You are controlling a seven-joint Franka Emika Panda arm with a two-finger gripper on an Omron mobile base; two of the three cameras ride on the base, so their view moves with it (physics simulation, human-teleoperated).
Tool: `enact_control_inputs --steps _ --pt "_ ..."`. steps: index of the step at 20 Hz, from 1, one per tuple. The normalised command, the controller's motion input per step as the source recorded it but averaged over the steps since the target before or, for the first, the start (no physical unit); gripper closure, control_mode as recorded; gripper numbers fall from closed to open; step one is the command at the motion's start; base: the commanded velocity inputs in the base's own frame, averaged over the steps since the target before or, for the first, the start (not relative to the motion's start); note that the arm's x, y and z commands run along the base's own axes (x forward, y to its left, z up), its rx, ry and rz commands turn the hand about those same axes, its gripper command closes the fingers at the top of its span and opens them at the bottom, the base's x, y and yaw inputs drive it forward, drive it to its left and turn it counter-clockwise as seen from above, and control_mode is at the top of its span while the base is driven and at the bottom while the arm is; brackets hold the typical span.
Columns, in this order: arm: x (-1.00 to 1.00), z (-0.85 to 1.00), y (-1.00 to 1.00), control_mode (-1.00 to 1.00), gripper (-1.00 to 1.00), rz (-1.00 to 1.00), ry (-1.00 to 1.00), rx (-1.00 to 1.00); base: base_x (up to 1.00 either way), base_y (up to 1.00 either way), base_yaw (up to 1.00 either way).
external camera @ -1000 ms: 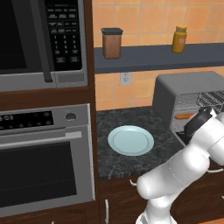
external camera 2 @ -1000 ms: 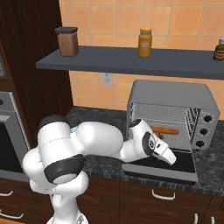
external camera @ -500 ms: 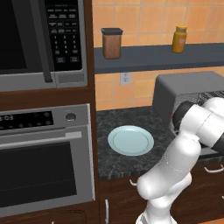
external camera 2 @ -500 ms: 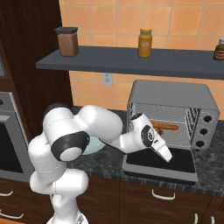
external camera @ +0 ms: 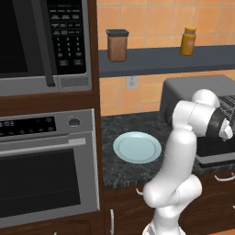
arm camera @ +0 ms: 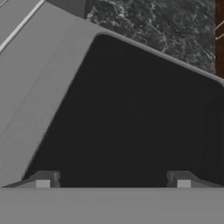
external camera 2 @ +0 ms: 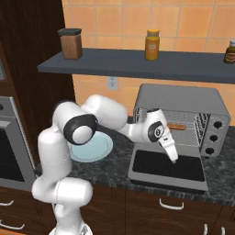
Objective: Pick up the kebab skewer and baguette bread, and place them inside the toaster oven. Close the toaster oven door and start by setting the timer.
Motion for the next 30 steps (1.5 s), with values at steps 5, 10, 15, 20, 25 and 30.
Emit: enact_control_inputs --steps 5,10,15,20,25,30 --pt "0.03 -0.01 0.01 -1.00 -1.00 -0.08 0.00 0.04 0.00 0.00 0.00" --pt "-0.19 -0.04 0.20 -1.00 -1.00 -0.07 -0.11 0.01 0.00 0.00 0.00" --pt "-0.70 0.04 0.11 -1.00 -1.00 -0.04 -0.17 0.00 0.00 0.00 0.00" --pt "-0.91 0.19 -0.01 -1.00 -1.00 0.03 -0.02 0.00 0.00 0.00 0.00" --pt "-0.84 0.34 -0.02 -1.00 -1.00 0.16 0.00 -0.05 0.00 0.00 0.00" --pt "-0.82 0.50 0.01 -1.00 -1.00 0.39 0.01 -0.02 0.00 0.00 0.00"
